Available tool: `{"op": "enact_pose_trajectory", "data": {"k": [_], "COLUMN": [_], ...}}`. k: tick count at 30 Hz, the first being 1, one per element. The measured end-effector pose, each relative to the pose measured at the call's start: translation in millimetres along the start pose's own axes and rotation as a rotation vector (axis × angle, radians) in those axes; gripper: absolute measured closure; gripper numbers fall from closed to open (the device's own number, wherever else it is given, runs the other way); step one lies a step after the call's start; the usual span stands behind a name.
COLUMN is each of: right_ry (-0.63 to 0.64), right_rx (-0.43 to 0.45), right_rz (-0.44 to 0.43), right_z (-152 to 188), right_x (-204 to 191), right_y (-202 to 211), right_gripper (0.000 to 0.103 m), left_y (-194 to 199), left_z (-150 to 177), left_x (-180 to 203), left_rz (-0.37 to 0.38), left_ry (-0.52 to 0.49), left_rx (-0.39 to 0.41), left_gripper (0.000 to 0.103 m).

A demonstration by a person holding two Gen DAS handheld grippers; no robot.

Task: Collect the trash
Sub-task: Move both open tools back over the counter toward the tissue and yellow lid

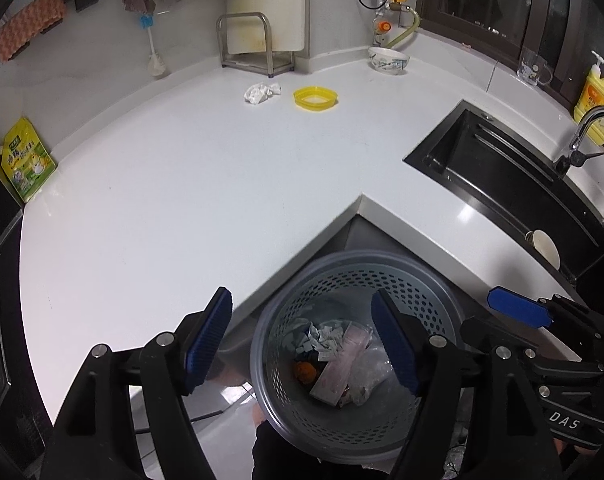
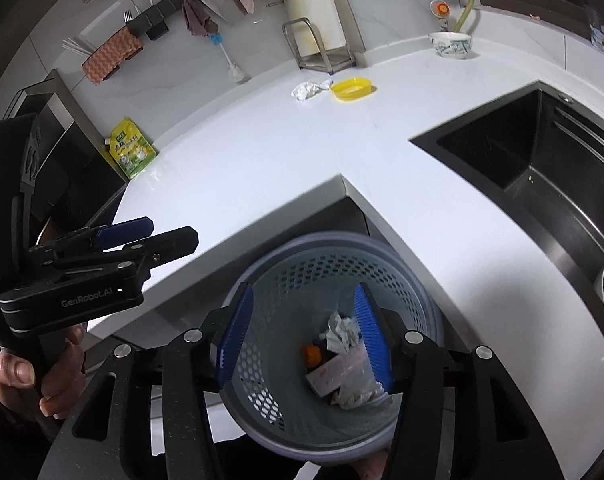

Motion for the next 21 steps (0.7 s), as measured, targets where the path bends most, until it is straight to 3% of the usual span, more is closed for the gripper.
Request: {"op": "enact_pose_trajectory", "data": {"k": [15, 21], "right_ry": [0.003, -0.008], "right_rx": [0.065, 0.094], "right_rz": [0.061, 0.112], "right_z": [-84.3, -120.1], "right_x": [-7.0, -4.4], "right_y": [-34.3, -52.8], "right_gripper": [0.048, 0.04], "left_y": [-13.7, -30.7], "left_z": [-87.2, -124.5], "left_x": [-38.4, -58.5], "left_rz": [0.036, 0.049], "left_ry": [-0.022, -0.025], "left_rx": [0.061, 0.077], "left_gripper": [0.028, 0.022]}}
Point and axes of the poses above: each gripper's, at about its wrist camera, not at the fingertips, and y roughly against the way its jaws point, x to its right, z to its underside, the point moved 8 cm from there along -y, roughly the way its jaws point, and after that the axes turned 12 degrees about y, right-handed, at the moved point
